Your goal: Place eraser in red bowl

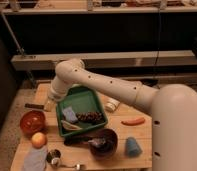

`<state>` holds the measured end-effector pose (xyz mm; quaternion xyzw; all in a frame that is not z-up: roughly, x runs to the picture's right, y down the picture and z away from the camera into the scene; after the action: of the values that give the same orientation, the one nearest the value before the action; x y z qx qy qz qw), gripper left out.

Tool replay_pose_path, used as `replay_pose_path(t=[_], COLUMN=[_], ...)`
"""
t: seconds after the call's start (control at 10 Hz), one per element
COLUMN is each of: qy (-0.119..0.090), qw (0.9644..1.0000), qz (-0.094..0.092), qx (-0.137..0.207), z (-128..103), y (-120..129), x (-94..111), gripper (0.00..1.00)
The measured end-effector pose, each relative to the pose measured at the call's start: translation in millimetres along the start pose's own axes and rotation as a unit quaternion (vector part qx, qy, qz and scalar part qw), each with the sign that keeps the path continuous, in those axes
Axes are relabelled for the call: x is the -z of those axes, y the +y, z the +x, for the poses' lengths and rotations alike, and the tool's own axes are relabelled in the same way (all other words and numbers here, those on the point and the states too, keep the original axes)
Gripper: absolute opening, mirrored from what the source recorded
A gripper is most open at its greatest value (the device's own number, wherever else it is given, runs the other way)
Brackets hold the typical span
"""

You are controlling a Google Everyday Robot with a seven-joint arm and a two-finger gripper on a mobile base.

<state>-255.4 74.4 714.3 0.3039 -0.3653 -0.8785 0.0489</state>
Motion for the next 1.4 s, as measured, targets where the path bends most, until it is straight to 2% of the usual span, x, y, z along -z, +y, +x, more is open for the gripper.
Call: replay_pose_path(t=[0.5,0.6,0.8,0.9,1.1,1.2,1.4], qy=[-0.007,-0.011,-0.019,-0.023,-0.030,-0.038,-0.037], qw=[0.9993,0.9991,0.9988,0.9987,0.9987,0.9984,0.9984], qz=[0.034,0.038,0.042,0.042,0.041,0.042,0.043], qx=[0.010,0.014,0.017,0.015,0.007,0.005,0.004], z=[1.8,2.5,2.2,1.4,-1.8,-0.7,1.6], y=[-6.9,-8.0,-8.6,-8.4,-5.5,-3.1,0.5], x=[-24.6,-28.3,-33.4,-36.6,-39.4,-42.7,-42.5], gripper=[0.01,0.05,0.22,0.36,0.53,0.66,0.79])
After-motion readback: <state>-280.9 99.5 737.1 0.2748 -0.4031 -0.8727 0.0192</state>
